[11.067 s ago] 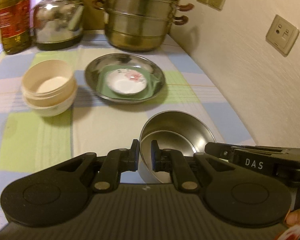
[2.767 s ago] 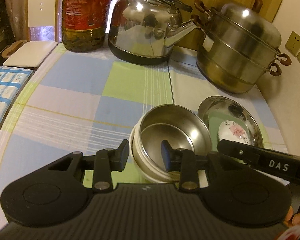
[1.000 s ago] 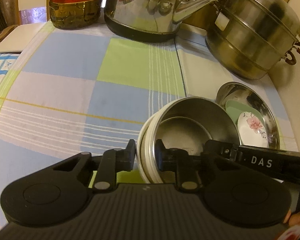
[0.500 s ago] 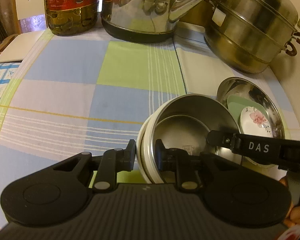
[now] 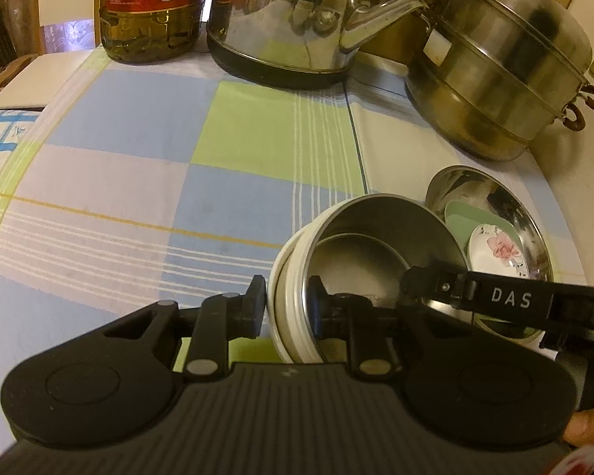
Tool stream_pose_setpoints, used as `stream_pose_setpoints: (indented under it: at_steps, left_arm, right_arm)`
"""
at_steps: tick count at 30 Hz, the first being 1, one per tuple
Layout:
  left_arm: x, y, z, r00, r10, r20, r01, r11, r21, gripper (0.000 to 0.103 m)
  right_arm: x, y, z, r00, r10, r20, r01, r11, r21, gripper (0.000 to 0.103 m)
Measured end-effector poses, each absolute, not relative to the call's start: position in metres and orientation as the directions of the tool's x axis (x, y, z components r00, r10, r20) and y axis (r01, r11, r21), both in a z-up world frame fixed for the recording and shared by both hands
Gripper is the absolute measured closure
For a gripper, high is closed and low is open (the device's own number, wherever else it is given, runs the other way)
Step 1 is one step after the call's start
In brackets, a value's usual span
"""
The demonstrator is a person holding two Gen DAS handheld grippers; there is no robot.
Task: Organize plates and bowls
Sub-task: 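Lift the bowl stack with the left tool and carry it toward the steel plate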
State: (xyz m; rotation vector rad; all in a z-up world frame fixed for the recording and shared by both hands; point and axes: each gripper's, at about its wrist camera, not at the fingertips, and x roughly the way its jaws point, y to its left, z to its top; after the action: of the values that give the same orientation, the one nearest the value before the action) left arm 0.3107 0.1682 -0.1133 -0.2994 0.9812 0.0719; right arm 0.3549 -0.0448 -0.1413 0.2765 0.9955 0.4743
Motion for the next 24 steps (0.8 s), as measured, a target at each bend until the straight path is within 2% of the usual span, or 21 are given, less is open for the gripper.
stream_pose_setpoints:
  at_steps: [14, 24]
  left_arm:
    - [0.283, 0.154, -0.099, 0.548, -0.096, -0.831, -0.184, 0.955, -0.232, 0.083]
    - [0.267, 0.120, -0.094, 0.532, -0.169, -0.830, -0.116, 0.956, -0.269, 0.083]
  right_arm:
    - [0.327, -0.063, -0.130, 0.439, 0.499, -0.747, -0.237, 0.867, 0.439, 0.082]
    - [0.295, -0.105, -0.122, 0.451, 0.451, -0.770, -0.175, 0.891, 0.420, 0.082]
